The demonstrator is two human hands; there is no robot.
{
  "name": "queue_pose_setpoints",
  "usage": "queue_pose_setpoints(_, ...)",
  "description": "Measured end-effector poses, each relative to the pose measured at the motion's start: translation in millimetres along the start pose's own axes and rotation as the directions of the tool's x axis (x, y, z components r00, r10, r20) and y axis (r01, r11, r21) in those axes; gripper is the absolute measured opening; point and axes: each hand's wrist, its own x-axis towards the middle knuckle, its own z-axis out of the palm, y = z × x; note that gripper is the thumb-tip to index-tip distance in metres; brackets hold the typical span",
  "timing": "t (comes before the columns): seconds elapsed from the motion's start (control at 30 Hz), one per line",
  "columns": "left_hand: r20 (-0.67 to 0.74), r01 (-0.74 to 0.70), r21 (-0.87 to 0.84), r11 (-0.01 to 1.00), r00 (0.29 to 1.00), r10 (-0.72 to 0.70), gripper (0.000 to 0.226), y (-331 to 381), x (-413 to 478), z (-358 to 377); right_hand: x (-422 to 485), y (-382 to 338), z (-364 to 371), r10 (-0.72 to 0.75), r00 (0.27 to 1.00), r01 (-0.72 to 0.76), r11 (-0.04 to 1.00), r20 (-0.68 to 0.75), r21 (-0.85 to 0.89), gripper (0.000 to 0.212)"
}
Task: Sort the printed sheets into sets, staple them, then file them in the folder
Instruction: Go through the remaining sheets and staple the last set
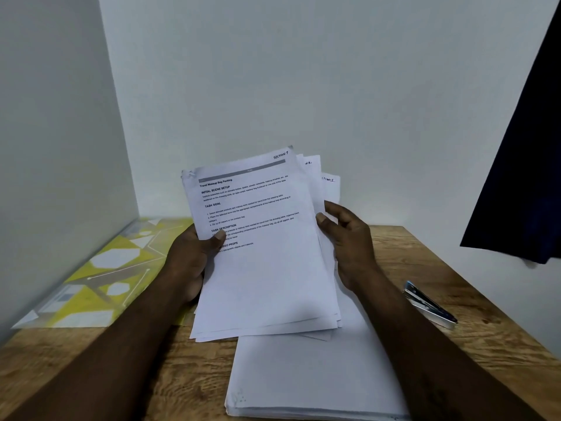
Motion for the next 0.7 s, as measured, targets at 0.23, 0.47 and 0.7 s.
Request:
queue_pose_setpoints(0.23, -0.011, -0.007, -0.029, 1.000, 1.000, 0.006, 0.033, 3.9, -2.3, 2.8, -2.7, 4.8, 1.4, 0.100, 0.988, -0.100, 0.995, 0.115, -0.006, 0.065)
queue_pose_setpoints(0.47, 0.000, -0.001, -0.079, 0.997, 1.000, 0.001, 0.032, 4.9, -2.7, 4.4, -1.6, 1.3, 5.5, -0.066, 0.998, 0.066, 0.997, 0.006, -0.034, 0.038)
queue_pose_setpoints(0.7, -0.045, 0.007, -0.071, 0.997, 0.999, -0.010, 0.039, 3.9, 1.0, 0.6, -1.4, 5.1, 3.0, -0.099, 0.993, 0.108, 0.979, 0.063, -0.171, 0.012)
